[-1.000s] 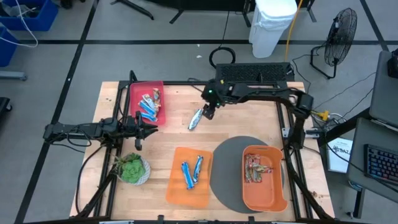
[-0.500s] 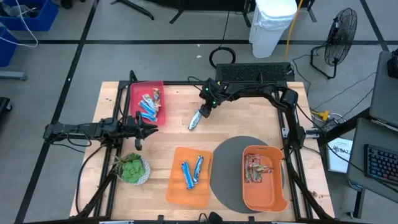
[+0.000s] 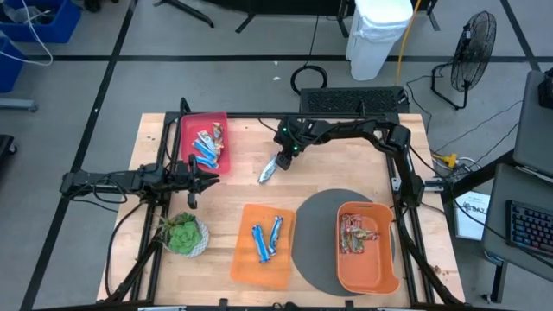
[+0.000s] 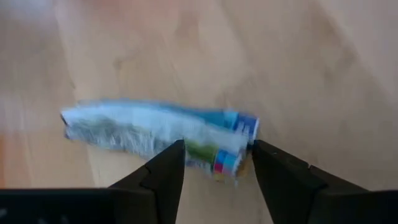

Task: Pick and place Granola Bars by type
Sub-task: Put the blue granola bar into the left orange bin

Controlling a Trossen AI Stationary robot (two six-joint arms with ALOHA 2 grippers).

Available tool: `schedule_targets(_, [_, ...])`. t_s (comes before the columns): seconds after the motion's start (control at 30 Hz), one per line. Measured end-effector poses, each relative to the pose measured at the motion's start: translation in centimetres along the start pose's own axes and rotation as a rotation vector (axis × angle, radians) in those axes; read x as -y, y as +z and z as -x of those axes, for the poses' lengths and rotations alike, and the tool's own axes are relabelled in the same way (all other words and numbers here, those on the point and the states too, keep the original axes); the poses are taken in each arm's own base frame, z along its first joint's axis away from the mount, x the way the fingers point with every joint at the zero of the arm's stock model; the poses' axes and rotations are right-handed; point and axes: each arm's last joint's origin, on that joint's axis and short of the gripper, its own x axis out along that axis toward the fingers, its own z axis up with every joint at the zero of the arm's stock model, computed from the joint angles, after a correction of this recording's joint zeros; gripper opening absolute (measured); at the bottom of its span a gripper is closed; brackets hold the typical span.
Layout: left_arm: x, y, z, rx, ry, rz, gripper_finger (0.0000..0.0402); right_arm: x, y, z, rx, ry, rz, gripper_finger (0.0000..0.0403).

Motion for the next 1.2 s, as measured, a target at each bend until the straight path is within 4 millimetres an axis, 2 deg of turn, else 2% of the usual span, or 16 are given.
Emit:
schedule_targets(0.17, [0.0,0.0,0.0,0.0,-0.001,0.0,0.0072,0.0,-0.4,-1.0,-0.013,-0.001,0.011,0.0173])
schedule_targets(0.33, [0.0,0.0,0.0,0.0,0.0,0.0,0.0072,-0.1,-0.3,-1.0,0.002,-0.046,0.018,0.0159])
schedule_targets(0.47, [0.0,0.0,0.0,-0.001,0.0,0.0,0.0072,-0.1,-0.1,-1.1,0.021,-0.042,0.025,0.0121])
schedule_targets(0.7, [0.0,0.0,0.0,-0.001,-0.001,0.0,0.0072,-0.2,0.4,-1.0,0.074,-0.038,0.091,0.0018])
schedule_targets(0.87, [0.0,0.0,0.0,0.0,-0.001,0.0,0.0072,-0.3,0.9,-1.0,0.13,-0.04,0.111,0.0014])
schedule_targets(1.0, [0.0,0.0,0.0,0.0,0.0,0.0,0.0072,-1.0,1.4,-0.1,0.159,-0.028,0.133,0.0006])
schedule_targets(1.2, [0.0,0.0,0.0,-0.001,0.0,0.0,0.0072,-4.0,2.7,3.0,0.25,0.001,0.241,0.0005])
